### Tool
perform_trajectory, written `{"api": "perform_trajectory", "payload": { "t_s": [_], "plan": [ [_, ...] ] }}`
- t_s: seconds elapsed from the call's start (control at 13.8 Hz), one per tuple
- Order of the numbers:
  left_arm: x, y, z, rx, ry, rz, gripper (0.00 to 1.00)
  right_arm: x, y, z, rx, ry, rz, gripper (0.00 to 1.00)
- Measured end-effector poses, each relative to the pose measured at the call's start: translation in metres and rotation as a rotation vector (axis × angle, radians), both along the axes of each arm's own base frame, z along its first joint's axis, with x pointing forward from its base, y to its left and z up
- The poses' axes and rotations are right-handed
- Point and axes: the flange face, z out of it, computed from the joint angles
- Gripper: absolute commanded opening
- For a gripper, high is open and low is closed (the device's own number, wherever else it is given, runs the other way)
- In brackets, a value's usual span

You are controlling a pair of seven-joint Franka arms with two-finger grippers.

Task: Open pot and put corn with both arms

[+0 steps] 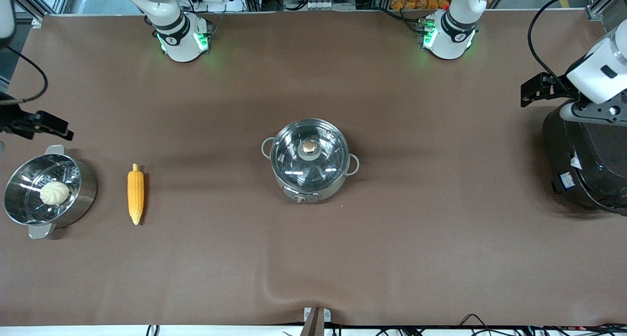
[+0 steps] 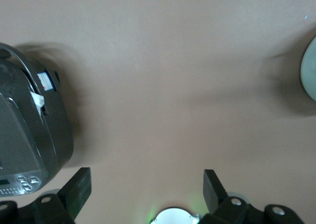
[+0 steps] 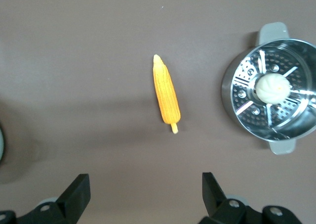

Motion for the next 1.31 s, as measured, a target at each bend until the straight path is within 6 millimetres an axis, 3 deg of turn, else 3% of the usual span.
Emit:
{"api": "perform_trajectory", "payload": {
  "t_s": [0.29, 0.44, 0.8, 1.02, 1.16, 1.31],
  "plan": [
    [0.011, -0.027, -0.032, -0.097, 0.074, 0.047, 1.0, 0.004, 0.006, -0.087, -0.002, 0.027, 0.011, 1.0],
    [0.02, -0.064, -0.052, -0.1, 0.104, 0.086, 1.0, 0.012, 0.005, -0.129, -0.004, 0.055, 0.024, 1.0],
    [0.029, -0.233, -0.098, -0.064, 0.062, 0.182, 1.0, 0.028, -0.013, -0.219, -0.007, 0.092, 0.166, 1.0],
    [0.03, -0.317, -0.146, -0.119, -0.036, 0.22, 1.0, 0.027, -0.021, -0.266, -0.014, 0.075, 0.257, 1.0],
    [0.017, -0.374, -0.191, -0.139, -0.062, 0.241, 1.0, 0.028, -0.02, -0.293, -0.021, 0.061, 0.307, 1.0],
    [-0.003, -0.419, -0.217, -0.153, -0.08, 0.239, 1.0, 0.031, -0.018, -0.313, -0.028, 0.047, 0.327, 0.94]
  ]
}}
